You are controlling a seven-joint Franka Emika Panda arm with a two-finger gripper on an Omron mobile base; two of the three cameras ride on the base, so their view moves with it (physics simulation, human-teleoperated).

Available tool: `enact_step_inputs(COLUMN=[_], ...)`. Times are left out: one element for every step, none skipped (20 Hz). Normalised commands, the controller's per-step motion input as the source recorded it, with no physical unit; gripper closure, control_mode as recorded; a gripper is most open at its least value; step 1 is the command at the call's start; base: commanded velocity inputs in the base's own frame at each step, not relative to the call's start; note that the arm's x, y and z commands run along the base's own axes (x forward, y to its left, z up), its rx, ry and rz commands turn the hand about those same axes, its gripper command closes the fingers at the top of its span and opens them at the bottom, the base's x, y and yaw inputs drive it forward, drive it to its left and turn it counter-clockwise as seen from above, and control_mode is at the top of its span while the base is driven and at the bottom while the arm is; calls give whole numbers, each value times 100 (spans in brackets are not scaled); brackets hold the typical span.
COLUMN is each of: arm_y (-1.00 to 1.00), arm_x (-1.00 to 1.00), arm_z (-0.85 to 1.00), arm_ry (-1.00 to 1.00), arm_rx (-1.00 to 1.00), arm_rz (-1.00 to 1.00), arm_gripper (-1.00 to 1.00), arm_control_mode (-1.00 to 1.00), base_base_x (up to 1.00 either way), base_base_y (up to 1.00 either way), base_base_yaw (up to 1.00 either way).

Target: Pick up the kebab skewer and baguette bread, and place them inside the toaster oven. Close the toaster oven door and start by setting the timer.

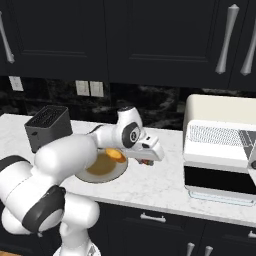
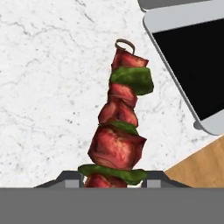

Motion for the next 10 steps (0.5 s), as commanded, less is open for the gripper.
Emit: enact_step_inputs(arm_y=[0, 0, 0, 0, 0, 8, 16, 33, 46, 54], arm_x=[-9, -9, -11, -13, -8, -12, -11, -9, 0, 0], arm_z=[11, 9, 15, 20, 25, 25, 29, 26, 22, 22], arm_ry=[0, 0, 0, 0, 0, 0, 0, 0, 1, 1], arm_rx=[10, 10, 11, 8, 7, 5, 4, 3, 0, 0], arm_rz=[5, 6, 7, 6, 7, 11, 11, 12, 12, 13], arm_gripper=[100, 100, 100, 100, 100, 100, 100, 100, 100, 100], arm_control_mode=[-100, -100, -100, -100, -100, -100, -100, -100, -100, -100], base_base_x=[0, 0, 0, 0, 0, 0, 0, 0, 0, 0], base_base_y=[0, 0, 0, 0, 0, 0, 0, 0, 0, 0], base_base_yaw=[0, 0, 0, 0, 0, 0, 0, 0, 0, 0])
